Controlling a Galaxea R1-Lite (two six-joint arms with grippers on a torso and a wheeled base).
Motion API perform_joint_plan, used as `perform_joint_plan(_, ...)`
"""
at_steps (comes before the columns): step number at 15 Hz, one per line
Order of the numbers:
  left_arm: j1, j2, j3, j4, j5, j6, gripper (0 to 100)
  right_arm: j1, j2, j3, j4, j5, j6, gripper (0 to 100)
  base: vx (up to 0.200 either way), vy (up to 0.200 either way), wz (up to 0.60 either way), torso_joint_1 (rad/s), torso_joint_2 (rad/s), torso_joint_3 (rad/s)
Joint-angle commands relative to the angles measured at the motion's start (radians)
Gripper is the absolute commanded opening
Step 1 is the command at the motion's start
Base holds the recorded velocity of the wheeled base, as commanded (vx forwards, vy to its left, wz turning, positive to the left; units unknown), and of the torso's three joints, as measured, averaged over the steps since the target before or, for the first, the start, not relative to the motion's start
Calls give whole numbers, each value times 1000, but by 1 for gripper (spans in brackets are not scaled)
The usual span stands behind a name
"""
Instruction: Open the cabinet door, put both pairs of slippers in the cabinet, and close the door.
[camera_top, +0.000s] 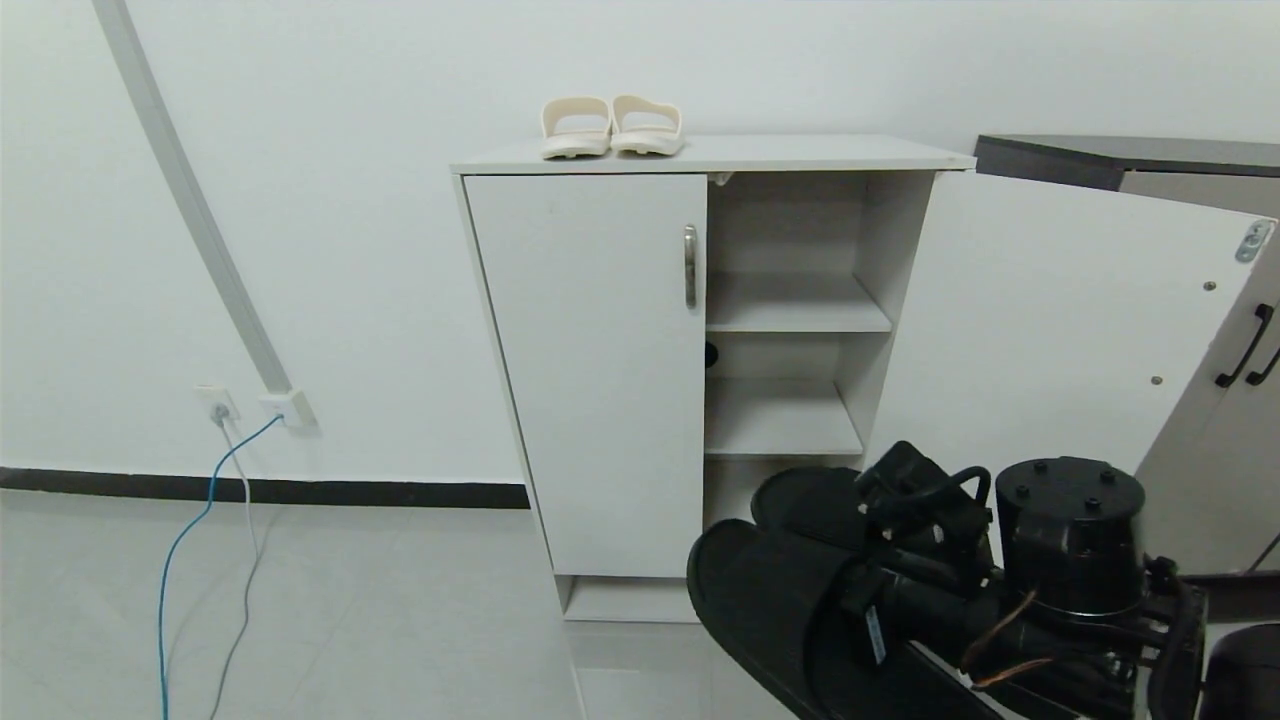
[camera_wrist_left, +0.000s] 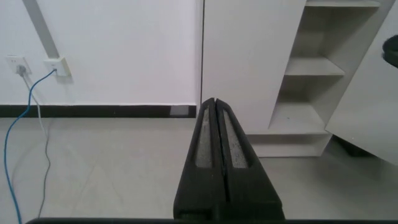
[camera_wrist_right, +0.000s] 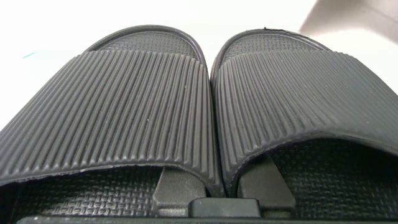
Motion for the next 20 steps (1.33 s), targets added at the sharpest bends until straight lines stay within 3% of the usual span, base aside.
perform_joint_plan(1,1,3,0,1,-1,1,0,71,119,-44,-72,-129,64,0,0,0,0,0,0,0)
perform_joint_plan(3,1,3,0,1,5,10,0,131,219,-118,-107,-332,138,0,0,0,0,0,0,0)
perform_joint_plan(10,2,3,0,1,8,3,0,144,477,-448,-105,-761,204,0,0,0,0,0,0,0)
perform_joint_plan(13,1,3,0,1,8,1,0,119,489,-479,-105,-773,208,0,0,0,0,0,0,0)
perform_joint_plan(20,1,3,0,1,8,0,0,84,498,-475,-105,-775,210,0,0,-171,0,0,3,1)
